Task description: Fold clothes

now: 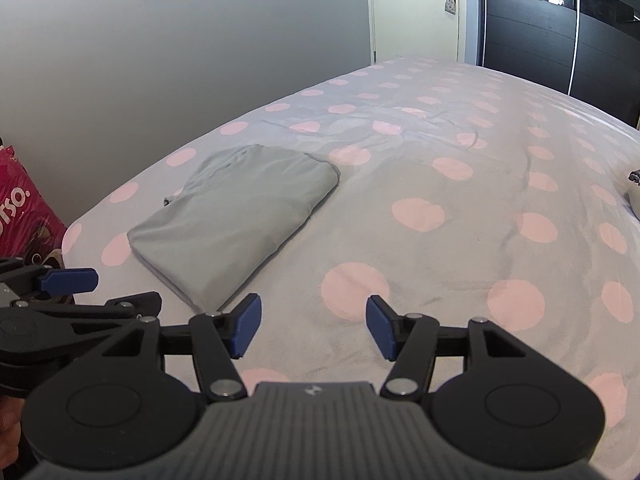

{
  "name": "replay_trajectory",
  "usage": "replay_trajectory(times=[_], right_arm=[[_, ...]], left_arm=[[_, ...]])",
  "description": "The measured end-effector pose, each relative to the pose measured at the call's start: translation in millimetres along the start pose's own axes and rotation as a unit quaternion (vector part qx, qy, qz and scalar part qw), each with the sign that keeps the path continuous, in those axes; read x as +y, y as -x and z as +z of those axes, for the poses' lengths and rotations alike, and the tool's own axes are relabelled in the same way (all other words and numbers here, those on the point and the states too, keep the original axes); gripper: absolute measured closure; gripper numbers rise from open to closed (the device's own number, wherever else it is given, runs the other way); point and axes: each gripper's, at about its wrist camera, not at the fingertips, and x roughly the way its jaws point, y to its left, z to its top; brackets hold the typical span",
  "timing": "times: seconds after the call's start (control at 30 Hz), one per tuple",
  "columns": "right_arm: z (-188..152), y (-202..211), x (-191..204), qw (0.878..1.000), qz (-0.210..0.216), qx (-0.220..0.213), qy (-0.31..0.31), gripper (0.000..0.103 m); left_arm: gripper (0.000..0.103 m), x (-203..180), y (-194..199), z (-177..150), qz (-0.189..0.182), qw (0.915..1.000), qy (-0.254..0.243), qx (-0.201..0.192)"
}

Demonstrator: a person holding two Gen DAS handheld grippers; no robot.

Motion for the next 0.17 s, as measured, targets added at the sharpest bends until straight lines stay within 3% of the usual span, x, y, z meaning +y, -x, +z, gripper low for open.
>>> replay_trajectory(times=[0.17], right_arm=[[-0.4,0.9,-1.5,1.0,0.002,0.0,0.0,0.041]], left_arm=[[0.045,-1.0,-0.3,1.1,-0.002,1.0,-0.003,-0.001]])
